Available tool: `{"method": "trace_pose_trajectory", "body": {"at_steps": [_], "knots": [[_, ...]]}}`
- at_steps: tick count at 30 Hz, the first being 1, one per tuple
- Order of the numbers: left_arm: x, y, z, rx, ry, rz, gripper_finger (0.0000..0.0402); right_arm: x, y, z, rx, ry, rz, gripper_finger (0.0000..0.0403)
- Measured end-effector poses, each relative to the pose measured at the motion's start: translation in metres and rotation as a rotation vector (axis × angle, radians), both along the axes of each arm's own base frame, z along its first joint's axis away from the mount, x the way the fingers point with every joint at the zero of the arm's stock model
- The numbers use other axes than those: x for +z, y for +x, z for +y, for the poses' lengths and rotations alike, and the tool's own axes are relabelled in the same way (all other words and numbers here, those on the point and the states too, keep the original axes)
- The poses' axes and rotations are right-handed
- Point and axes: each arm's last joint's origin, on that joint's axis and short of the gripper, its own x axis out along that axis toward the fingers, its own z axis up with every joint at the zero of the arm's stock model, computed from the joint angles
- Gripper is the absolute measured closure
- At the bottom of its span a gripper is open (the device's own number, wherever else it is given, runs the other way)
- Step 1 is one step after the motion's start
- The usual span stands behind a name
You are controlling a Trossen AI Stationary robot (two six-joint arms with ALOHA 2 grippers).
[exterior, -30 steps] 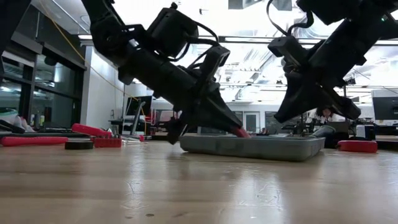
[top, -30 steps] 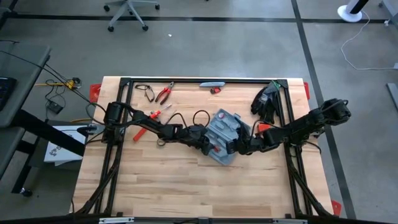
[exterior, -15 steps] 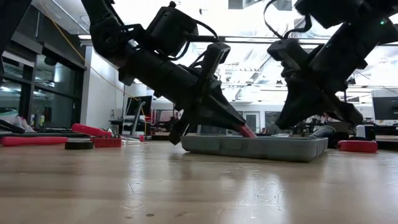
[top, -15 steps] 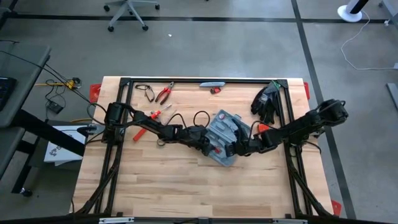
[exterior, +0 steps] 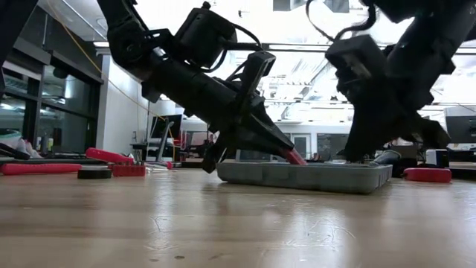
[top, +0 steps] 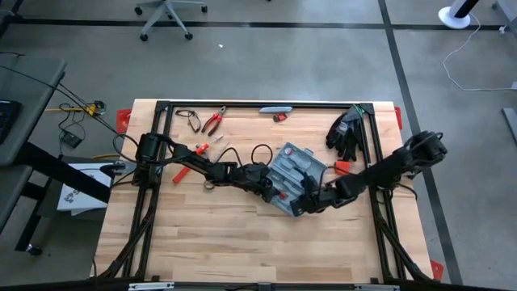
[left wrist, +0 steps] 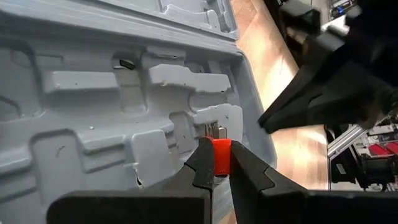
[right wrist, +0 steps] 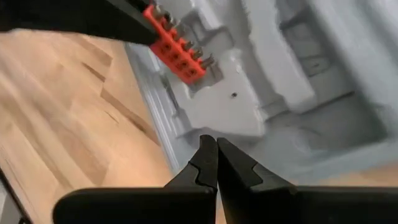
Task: Prefit tool cases
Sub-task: Put the right orange multi-bit set into the gray tool case
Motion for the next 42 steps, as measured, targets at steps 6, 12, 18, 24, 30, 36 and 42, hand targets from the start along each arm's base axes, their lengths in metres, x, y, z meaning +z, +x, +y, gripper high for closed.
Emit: {"method": "trace_pose_trajectory", "body": {"at_steps": [6, 12, 18, 24, 30, 36, 42], "knots": [[0.0, 0.0, 0.0, -0.005, 0.004, -0.001, 0.0387, -0.012, 0.006, 0.001, 0.001, 0.018, 0.007, 0.0403], [0.0, 0.0, 0.0, -0.001, -0.002, -0.001, 0.0387, -0.012, 0.009, -0.002, -0.007, 0.024, 0.001, 0.0403], [-0.002, 0.001, -0.001, 0.013, -0.011, 0.003, 0.0387, -0.012, 0.01, -0.006, -0.007, 0.016, 0.001, 0.0403], [-0.01, 0.011, -0.007, -0.01, -0.032, 0.007, 0.0387, -0.012, 0.011, -0.008, 0.0, 0.023, 0.005, 0.0403], [-0.011, 0.013, -0.007, -0.025, -0.032, 0.012, 0.0387, -0.012, 0.011, -0.009, 0.003, 0.025, 0.006, 0.0403], [-0.012, 0.013, -0.005, -0.035, -0.016, 0.018, 0.0387, -0.012, 0.011, -0.009, 0.004, 0.019, 0.004, 0.0403], [-0.013, 0.013, -0.005, -0.037, -0.013, 0.019, 0.0387, -0.011, 0.013, -0.009, -0.009, 0.002, -0.026, 0.0403]]}}
